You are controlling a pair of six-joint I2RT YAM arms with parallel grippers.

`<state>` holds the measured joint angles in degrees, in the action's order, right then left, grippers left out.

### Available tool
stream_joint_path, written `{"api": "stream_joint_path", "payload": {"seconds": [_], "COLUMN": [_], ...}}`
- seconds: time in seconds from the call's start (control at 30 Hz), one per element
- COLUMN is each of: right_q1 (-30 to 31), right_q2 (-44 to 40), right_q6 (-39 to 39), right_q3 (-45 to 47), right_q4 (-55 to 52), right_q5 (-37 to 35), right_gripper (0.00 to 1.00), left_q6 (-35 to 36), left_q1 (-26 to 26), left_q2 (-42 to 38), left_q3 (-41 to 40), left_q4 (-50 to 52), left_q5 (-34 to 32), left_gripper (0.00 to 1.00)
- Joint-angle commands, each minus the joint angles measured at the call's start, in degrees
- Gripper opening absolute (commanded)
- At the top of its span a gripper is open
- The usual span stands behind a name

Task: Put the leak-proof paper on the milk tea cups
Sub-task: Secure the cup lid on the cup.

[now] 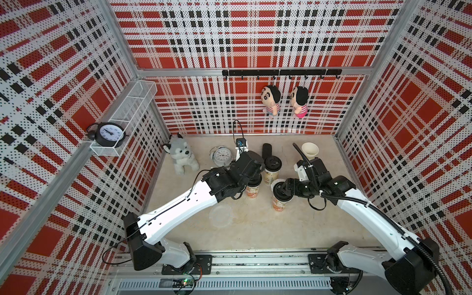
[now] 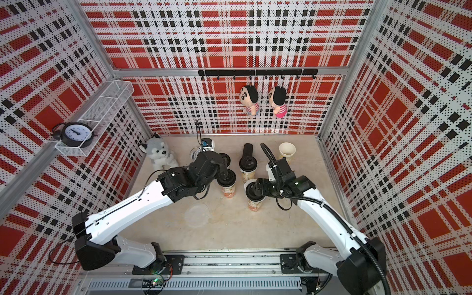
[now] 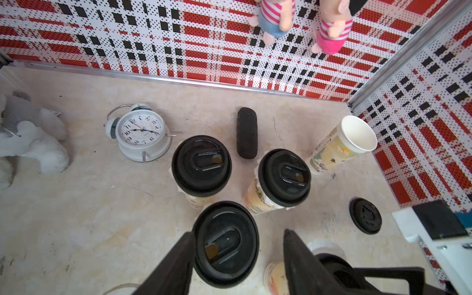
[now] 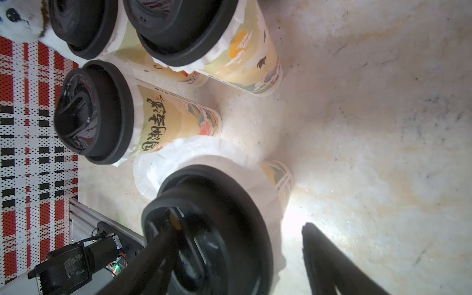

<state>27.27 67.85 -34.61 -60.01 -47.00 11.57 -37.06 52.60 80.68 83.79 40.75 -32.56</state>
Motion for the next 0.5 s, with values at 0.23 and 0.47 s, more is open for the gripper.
{"api": "stream_joint_path", "payload": {"seconds": [0.23,0.47], "right_q1": [0.25,0.32], "right_q2": [4.56,6.45], "right_q6": [2.50,4.08], "right_q3": [-13.94,-15.35], "right_q4": [-9.99,-12.11], "right_q5": [-4.44,-6.14], "right_gripper": [0.84,0.83], "left_q6": [5.43,6.17], "left_q1": [-9.70,-10.45], "left_q2": [-4.91,-4.43], "left_q3": [-5.23,-4.68], "left_q4": [-3.69,-4.71], "left_q5": [7.54,13.32], "left_gripper": [0.59,0.55]}}
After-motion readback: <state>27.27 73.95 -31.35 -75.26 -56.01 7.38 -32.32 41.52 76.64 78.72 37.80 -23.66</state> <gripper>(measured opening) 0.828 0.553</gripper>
